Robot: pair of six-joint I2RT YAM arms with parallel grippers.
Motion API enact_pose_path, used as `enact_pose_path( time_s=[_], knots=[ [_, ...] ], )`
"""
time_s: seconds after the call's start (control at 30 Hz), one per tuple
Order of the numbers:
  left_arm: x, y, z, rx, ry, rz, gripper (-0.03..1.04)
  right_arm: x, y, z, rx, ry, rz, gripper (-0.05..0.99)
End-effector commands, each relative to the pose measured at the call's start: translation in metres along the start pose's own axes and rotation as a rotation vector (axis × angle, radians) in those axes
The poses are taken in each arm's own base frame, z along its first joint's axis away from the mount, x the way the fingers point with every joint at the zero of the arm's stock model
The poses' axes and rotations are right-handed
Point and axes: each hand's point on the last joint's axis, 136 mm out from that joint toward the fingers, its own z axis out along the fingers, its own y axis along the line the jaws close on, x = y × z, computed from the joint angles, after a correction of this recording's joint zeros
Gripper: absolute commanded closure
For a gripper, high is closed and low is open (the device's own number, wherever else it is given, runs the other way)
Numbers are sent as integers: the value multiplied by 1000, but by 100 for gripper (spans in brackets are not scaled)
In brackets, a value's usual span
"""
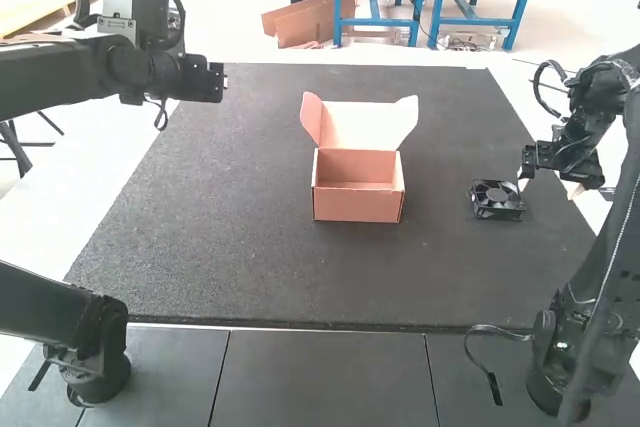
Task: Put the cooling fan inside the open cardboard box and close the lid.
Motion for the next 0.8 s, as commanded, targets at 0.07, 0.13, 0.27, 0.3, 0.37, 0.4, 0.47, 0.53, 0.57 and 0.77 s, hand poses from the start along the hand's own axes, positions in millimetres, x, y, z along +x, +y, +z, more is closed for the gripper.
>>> enact_pose_path(
  time_s=[0.07, 0.13, 0.27, 0.3, 0.37, 0.4, 0.47, 0.53, 0.57, 0.77],
  knots=[
    [-11, 0, -3, 8, -24, -15, 4, -19, 2, 1, -29, -27, -8, 3],
    [-12, 0, -3, 8, -27, -18, 4, -20, 3, 4, -35, -25, -6, 4],
    [-15, 0, -3, 9, -34, -21, 4, -14, 5, 10, -40, 9, -8, 3],
    [-15, 0, -3, 9, -36, -21, 4, -14, 5, 10, -41, 12, -9, 4],
    [-14, 0, -2, 7, -33, -19, 4, -13, 6, 11, -42, 17, -9, 4],
    [-14, 0, -3, 7, -34, -19, 4, -11, 6, 12, -42, 24, -9, 4],
    [-14, 0, -2, 7, -33, -20, 4, -8, 6, 15, -45, 41, -11, 4],
    [-14, 1, -2, 6, -31, -21, 4, -5, 6, 17, -45, 53, -11, 3],
    [-13, 0, -2, 7, -31, -20, 4, -5, 7, 18, -45, 58, -13, 4],
    [-14, 0, -3, 7, -34, -21, 4, 0, 6, 22, -42, 78, -11, 3]
  ],
)
